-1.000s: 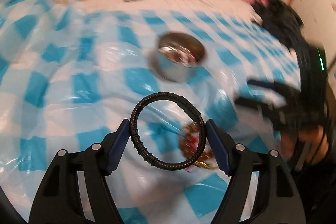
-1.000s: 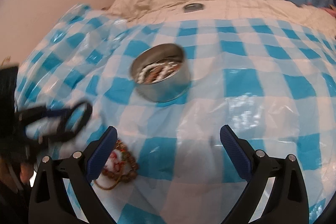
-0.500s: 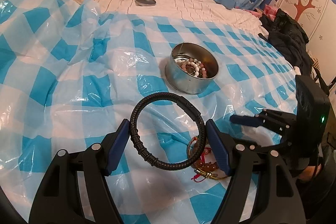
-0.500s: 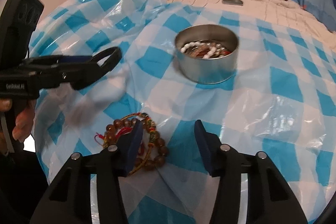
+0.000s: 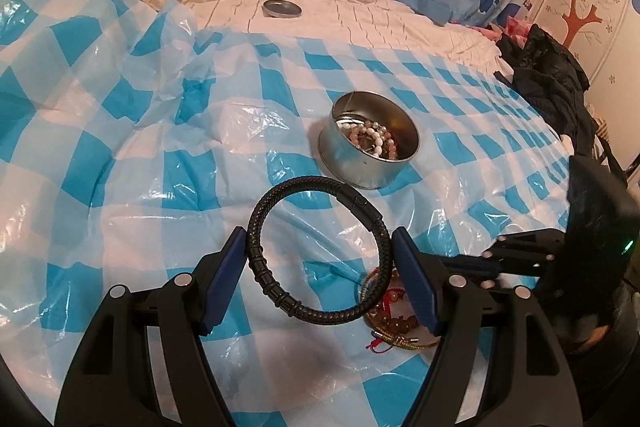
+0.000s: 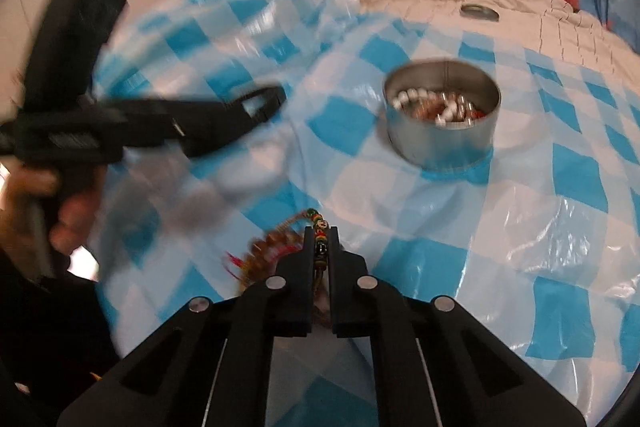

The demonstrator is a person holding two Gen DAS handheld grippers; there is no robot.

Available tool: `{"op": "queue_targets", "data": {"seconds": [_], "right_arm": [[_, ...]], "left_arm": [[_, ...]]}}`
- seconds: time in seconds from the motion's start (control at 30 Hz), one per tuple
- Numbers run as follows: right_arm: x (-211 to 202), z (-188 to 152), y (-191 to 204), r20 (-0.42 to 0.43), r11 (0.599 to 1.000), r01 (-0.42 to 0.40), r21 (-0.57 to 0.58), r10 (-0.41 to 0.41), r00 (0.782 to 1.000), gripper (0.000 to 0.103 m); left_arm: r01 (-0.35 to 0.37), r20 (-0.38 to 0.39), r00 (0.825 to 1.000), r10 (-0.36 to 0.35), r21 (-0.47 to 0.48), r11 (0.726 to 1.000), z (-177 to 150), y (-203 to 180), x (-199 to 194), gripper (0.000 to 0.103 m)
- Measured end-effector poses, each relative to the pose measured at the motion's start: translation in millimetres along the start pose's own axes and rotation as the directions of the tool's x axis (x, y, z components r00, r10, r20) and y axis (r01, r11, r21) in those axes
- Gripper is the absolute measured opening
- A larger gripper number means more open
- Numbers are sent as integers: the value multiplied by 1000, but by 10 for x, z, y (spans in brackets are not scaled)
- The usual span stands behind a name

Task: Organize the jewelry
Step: 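Grasp the thin beaded strand with the right gripper while the left holds the black bracelet, then carry both bracelets over the silver tin and open both grippers to drop them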

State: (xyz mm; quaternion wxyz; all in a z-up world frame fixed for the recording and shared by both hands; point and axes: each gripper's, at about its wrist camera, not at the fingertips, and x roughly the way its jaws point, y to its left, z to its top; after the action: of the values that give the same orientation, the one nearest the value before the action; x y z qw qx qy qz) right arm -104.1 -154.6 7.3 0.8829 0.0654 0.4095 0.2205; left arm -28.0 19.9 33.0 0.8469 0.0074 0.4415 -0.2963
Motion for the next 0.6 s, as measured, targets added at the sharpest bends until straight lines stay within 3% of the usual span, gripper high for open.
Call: {"op": "queue_targets", "data": {"seconds": [0.17,0.27,0.43,0.6], "right_arm": [[-274,129,-58,121,980,-191,61,183,976,6],[-407,190,-161,181,963,-247,106,225,957,6],[-584,247,-371,248,958,-230,172,184,951,7],[-722,280,-545,282,964,-148,223,81,956,7]], "left_arm": [[13,26,1000,-13,-5,1000,79,-38,-45,69],[22,38,999,-22,-3,1000,130,-88,-51,69],[22,50,999,-22,10,1000,224,-197,1,69],[17,57,998,-19,24,1000,322,-318,80,69]]}}
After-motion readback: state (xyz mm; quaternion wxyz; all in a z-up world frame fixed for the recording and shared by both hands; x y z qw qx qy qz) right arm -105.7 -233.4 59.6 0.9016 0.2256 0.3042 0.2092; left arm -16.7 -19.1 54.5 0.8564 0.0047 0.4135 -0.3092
